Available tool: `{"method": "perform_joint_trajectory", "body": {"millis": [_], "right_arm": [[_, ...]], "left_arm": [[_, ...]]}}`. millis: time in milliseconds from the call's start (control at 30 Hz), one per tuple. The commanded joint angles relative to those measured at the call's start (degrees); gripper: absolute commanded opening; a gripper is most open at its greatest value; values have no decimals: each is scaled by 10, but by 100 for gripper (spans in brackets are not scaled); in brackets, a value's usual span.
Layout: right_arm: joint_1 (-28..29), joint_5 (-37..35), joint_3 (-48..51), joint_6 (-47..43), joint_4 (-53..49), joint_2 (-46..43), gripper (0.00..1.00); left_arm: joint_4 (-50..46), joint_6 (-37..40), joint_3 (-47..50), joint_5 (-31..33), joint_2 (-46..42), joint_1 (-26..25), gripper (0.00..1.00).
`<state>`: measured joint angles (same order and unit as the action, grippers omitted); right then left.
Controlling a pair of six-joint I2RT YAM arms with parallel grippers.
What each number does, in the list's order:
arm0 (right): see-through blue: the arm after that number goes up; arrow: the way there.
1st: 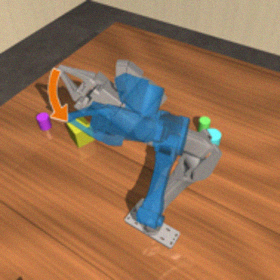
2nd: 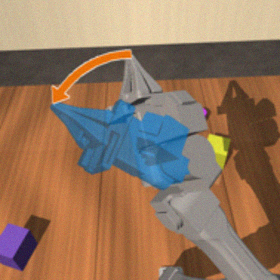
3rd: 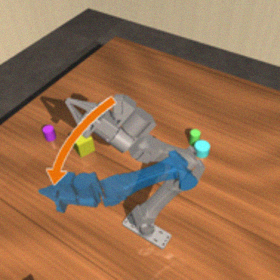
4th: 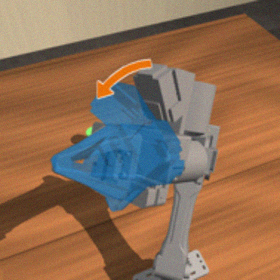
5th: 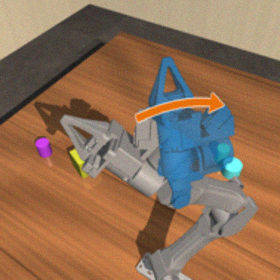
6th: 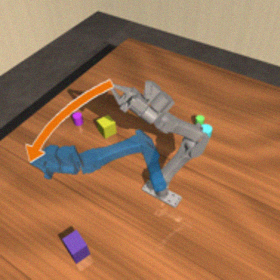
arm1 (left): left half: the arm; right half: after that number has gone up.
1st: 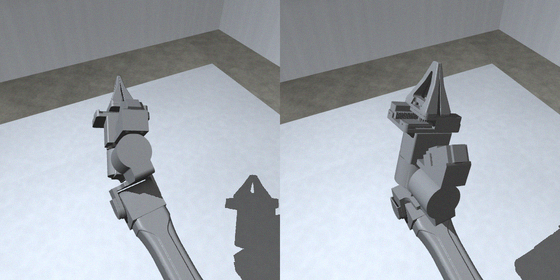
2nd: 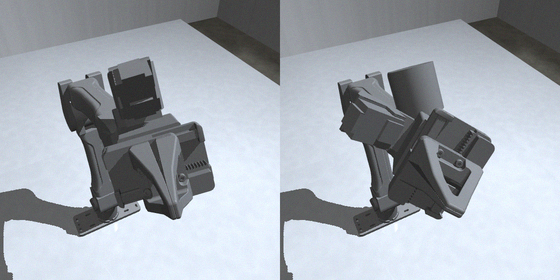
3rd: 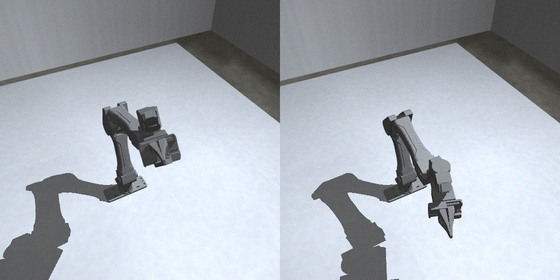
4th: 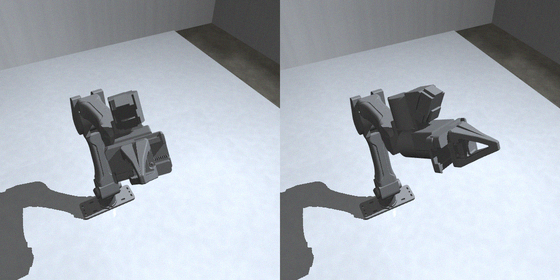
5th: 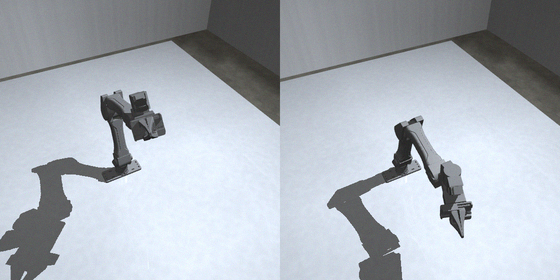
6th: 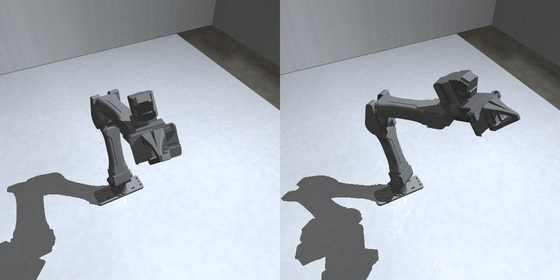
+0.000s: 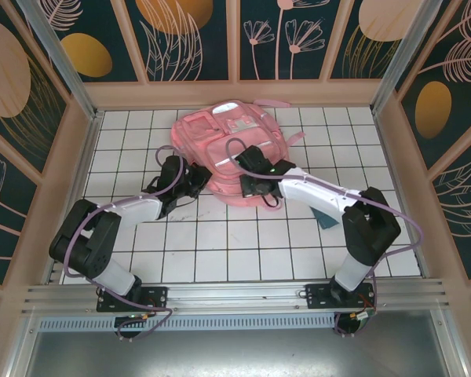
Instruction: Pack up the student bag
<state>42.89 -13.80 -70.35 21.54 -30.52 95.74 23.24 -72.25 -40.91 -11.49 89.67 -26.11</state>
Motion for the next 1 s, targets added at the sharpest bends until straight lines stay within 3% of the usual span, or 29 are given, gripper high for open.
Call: {"method": "perform_joint_trajectory", "body": {"millis": [0,200,400,533,600,667,833,967], "right_arm": [[-63,-86,9,17,-19,-26,0],[-80,-33,-1,-15,-2,-33,0],[-15,124,45,-48,33,-87,0],[28,206,70,-12,94,-95,0],[43,223,75,15,136,-83,0],[50,226,69,36,168,-65,0],[61,241,20,60,210,-5,0],[67,250,-15,59,219,28,0]], "left_arm": [[-37,41,-11,52,-30,20,0],[-72,86,-48,35,-20,20,0],[-133,145,-121,38,14,29,1],[-149,142,-129,66,4,33,24],[-171,136,-121,99,-15,33,42],[-198,131,-109,139,-38,34,53],[-230,121,-52,184,-110,34,57],[-211,105,-19,111,-136,33,57]]}}
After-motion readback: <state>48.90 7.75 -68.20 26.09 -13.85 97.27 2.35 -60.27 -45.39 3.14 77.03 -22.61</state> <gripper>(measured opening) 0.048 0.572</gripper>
